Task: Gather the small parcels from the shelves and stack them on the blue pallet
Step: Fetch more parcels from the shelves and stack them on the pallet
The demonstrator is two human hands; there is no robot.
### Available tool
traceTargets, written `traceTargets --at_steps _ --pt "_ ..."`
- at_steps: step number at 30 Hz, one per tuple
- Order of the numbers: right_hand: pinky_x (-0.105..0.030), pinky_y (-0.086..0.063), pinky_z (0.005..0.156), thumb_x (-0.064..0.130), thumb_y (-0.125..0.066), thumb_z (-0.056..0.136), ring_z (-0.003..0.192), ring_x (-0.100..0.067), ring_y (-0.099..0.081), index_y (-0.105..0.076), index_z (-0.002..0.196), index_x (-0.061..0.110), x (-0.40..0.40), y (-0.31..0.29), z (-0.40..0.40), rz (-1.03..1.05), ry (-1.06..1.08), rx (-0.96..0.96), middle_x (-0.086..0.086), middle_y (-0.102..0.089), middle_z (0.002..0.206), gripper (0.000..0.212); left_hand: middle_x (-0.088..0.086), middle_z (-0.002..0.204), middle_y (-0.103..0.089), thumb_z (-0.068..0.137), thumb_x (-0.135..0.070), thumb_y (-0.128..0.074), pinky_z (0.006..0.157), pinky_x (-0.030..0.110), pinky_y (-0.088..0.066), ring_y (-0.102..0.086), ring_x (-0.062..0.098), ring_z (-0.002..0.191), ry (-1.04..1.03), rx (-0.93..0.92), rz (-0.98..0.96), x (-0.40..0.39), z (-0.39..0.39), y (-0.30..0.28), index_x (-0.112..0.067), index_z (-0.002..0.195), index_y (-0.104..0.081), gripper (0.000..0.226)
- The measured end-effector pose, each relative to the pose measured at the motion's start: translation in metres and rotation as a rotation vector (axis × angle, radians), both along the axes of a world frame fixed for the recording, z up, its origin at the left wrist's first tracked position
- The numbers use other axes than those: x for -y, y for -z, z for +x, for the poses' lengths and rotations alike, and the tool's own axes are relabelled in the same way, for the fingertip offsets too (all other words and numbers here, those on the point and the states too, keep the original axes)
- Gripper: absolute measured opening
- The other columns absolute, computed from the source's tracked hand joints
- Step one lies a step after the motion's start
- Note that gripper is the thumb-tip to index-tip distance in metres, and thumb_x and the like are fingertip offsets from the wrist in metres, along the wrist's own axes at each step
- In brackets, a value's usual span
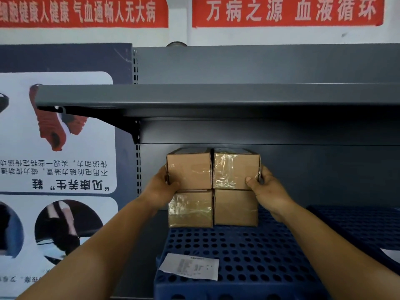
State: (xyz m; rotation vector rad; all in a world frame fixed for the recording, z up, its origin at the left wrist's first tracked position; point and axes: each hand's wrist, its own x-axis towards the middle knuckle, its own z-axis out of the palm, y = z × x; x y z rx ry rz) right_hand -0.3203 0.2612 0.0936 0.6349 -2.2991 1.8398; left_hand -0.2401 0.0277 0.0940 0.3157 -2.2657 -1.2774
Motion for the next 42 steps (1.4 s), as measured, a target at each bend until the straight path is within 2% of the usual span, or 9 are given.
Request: traceTargets --at_steps 2,4,7,11,16,22,26,31,42 --pt "-0.025 -0.039 0.088 0.024 -0.050 0.096 0.102 -0.011 -0.048 -0.034 0.141 0.021 -0.002 0.001 0.005 0.021 0.013 0.002 0.004 -0.052 0.118 0.048 0.017 0.133 -0.052 0.090 -0.003 -0.055 0.094 0.029 -0.040 -0.049 0.032 0.124 -0.018 0.034 -0.012 -0.004 0.005 -0.001 -0.006 0.142 -0.032 0.057" --pt "-0.028 -0.039 0.098 0.031 -0.053 0.094 0.120 -0.017 -0.048 -0.023 0.148 0.017 -0.005 0.003 0.011 0.045 0.024 0.016 0.001 -0.047 0.137 0.063 0.017 0.145 -0.042 0.090 -0.010 -0.059 0.105 0.037 -0.037 -0.043 0.032 0.131 -0.048 0.051 0.017 -0.012 0.011 -0.001 -0.005 0.148 -0.017 0.072" --pt "-0.029 -0.028 0.110 0.038 -0.053 0.093 0.141 -0.020 -0.029 -0.007 0.152 0.017 -0.015 0.007 0.023 0.077 0.021 0.031 -0.002 -0.024 0.156 0.077 0.014 0.155 -0.027 0.091 -0.021 -0.061 0.108 0.037 -0.031 -0.032 0.031 0.139 -0.147 0.047 -0.036 -0.033 0.029 0.001 -0.007 0.152 -0.002 0.086" --pt "-0.028 -0.022 0.112 0.041 -0.049 0.094 0.144 -0.019 -0.022 -0.007 0.152 0.018 -0.034 0.017 0.042 0.133 0.031 -0.005 -0.001 -0.017 0.158 0.074 0.010 0.156 -0.023 0.091 -0.023 -0.060 0.110 0.031 -0.026 -0.024 0.024 0.142 -0.186 -0.058 -0.187 -0.078 0.060 0.005 -0.007 0.151 -0.010 0.080" --pt "-0.030 -0.020 0.115 0.042 -0.046 0.095 0.143 -0.017 -0.022 -0.014 0.152 0.018 -0.061 0.037 0.077 0.232 0.055 -0.049 0.001 -0.018 0.158 0.069 0.001 0.159 -0.016 0.093 -0.030 -0.055 0.117 0.032 -0.019 -0.016 0.017 0.146 -0.048 -0.041 -0.243 -0.140 0.090 0.028 -0.018 0.152 -0.006 0.078" --pt "-0.021 -0.025 0.104 0.037 -0.047 0.096 0.138 -0.018 -0.031 -0.023 0.149 0.017 -0.104 0.062 0.134 0.265 0.146 -0.030 0.000 -0.028 0.154 0.061 -0.002 0.158 -0.020 0.095 -0.028 -0.053 0.112 0.023 -0.020 -0.021 0.014 0.144 0.142 0.001 -0.235 -0.195 0.113 0.063 -0.022 0.152 -0.010 0.072" --pt "-0.032 -0.024 0.114 0.038 -0.046 0.096 0.143 -0.018 -0.022 -0.016 0.151 0.019 -0.132 0.086 0.179 0.336 0.268 0.035 0.001 -0.019 0.158 0.066 -0.004 0.159 -0.015 0.096 -0.029 -0.051 0.112 0.025 -0.020 -0.019 0.013 0.145 0.285 0.053 -0.243 -0.224 0.138 0.090 -0.022 0.152 -0.009 0.070" --pt "-0.035 -0.022 0.116 0.037 -0.045 0.097 0.145 -0.019 -0.017 -0.014 0.151 0.017 -0.164 0.130 0.249 0.431 0.430 0.131 0.000 -0.016 0.159 0.065 -0.006 0.161 -0.008 0.096 -0.031 -0.050 0.116 0.035 -0.023 -0.013 0.015 0.147 0.443 0.174 -0.372 -0.249 0.179 0.130 -0.025 0.153 -0.004 0.073" --pt "-0.037 -0.018 0.118 0.036 -0.043 0.097 0.145 -0.017 -0.017 -0.020 0.150 0.016 -0.250 0.202 0.409 0.464 0.813 0.364 0.000 -0.019 0.158 0.061 0.000 0.159 -0.015 0.096 -0.025 -0.050 0.112 0.030 -0.025 -0.022 0.018 0.144 0.873 0.239 -0.441 -0.345 0.272 0.190 -0.023 0.153 -0.010 0.069"
